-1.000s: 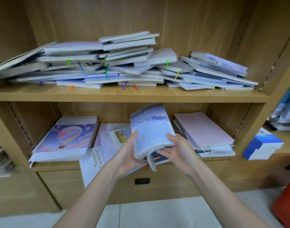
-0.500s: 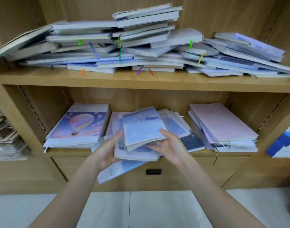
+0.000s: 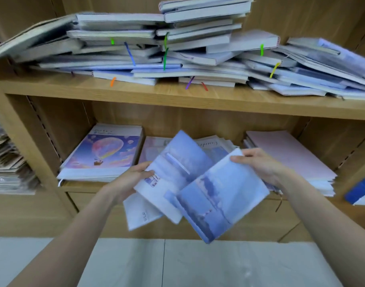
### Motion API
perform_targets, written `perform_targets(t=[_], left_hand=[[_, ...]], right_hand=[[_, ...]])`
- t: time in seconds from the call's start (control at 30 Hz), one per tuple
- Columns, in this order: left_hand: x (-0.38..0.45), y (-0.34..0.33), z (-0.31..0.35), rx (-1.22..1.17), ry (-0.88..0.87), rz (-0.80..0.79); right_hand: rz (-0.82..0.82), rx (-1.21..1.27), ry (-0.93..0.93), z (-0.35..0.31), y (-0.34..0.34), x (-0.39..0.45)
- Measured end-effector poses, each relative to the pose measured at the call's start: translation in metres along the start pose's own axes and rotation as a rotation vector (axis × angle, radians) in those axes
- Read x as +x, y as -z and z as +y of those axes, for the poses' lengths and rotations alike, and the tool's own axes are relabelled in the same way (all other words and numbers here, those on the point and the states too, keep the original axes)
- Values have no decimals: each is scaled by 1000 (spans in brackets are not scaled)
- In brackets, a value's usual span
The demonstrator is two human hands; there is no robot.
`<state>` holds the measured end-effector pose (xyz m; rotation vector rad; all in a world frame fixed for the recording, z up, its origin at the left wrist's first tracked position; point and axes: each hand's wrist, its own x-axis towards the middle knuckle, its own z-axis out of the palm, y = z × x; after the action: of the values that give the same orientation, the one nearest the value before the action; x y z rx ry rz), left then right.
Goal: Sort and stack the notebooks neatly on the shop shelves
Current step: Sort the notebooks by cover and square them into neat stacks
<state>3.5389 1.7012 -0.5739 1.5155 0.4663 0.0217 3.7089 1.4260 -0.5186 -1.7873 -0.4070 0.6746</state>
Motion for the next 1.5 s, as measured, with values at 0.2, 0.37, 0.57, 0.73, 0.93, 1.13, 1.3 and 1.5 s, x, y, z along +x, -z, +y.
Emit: perform_targets(t=[0.2,0.37,0.57,0.73,0.93,1.13,1.3,1.5], left_hand=[[-13,-10,23,199,-50,-153],[-26,-42,44,278,-156,-208],[-41,-80,73,470,-506,-217],[-58,-96,106,610,-849,-75],[-55,-142,149,-11,-787,-39],[-33,-197,211,-199,-756,-98],[12,-172,232,875,-1017,540],[36,-133,188,1437,-1166,768]], right_hand=[[-98,-97,167,-2,-29,13],[30,78,185,-11,-18,-9],[275,36,394,-51,5,-54],[560,131,565,-56,44,-99],[145,241,459,-36,40,-110],[293,584,666,-91,50,-112],[333,602,678,-178,89,-65],[408,500,300,-211,110,3]])
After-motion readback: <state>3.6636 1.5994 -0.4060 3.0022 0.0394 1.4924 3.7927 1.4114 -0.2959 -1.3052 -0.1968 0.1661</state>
